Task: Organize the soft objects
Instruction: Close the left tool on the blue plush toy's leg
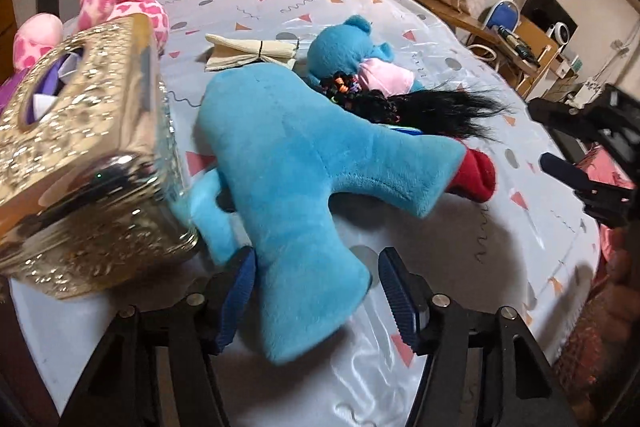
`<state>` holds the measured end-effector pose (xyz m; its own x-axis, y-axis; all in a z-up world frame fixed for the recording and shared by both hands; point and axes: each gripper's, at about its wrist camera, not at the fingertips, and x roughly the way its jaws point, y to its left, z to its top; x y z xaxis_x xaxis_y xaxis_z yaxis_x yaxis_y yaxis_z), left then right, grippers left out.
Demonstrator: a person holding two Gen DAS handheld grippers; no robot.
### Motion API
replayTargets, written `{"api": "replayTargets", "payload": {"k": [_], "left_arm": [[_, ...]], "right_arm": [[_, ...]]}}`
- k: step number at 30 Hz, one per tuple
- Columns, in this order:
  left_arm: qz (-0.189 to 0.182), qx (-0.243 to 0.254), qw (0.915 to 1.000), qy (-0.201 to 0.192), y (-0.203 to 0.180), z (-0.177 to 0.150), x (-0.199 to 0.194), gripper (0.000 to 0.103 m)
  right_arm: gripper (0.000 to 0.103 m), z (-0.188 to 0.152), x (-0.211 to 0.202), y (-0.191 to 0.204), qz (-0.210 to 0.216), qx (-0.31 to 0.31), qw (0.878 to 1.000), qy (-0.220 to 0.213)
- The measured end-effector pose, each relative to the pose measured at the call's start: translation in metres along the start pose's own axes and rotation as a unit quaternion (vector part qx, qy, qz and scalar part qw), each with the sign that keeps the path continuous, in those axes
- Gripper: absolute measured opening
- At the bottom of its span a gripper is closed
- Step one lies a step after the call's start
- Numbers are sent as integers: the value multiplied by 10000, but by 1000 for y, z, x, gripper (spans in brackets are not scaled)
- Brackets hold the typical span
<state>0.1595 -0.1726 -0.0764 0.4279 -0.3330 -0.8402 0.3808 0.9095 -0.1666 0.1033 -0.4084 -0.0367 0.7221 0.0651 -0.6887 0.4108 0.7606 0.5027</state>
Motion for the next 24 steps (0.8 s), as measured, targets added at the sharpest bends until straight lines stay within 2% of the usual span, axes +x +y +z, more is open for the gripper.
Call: {"api": "replayTargets", "payload": {"k": [5, 7, 10, 13, 17, 21, 24], "left_arm": [[89, 225, 9996, -153, -3, -6, 2, 46], [107, 493, 9978, -432, -9, -8, -11, 45], [-97, 883, 9936, -692, -15, -14, -32, 45], [-372, 1189, 9904, -600, -14, -32, -47, 45], [-439, 1390, 9879, -527, -8, -63, -62, 45], [-397, 1303, 9898, -425, 8, -98, -77, 45], [-398, 1175, 9918, -299, 24, -119, -86, 46]], "right_arm": [[68, 0, 1, 1, 52, -14, 10000, 7], [68, 0, 0, 0, 42, 1, 10000, -20], [68, 0, -1, -2, 15, 52, 10000, -47], [68, 0, -4, -4, -46, 114, 9999, -120], [68, 2, -4, -12, -85, 305, 9994, -123], [68, 2, 0, -17, -94, 427, 9990, 0], [68, -2, 10, -19, -141, 466, 9984, 290]]}}
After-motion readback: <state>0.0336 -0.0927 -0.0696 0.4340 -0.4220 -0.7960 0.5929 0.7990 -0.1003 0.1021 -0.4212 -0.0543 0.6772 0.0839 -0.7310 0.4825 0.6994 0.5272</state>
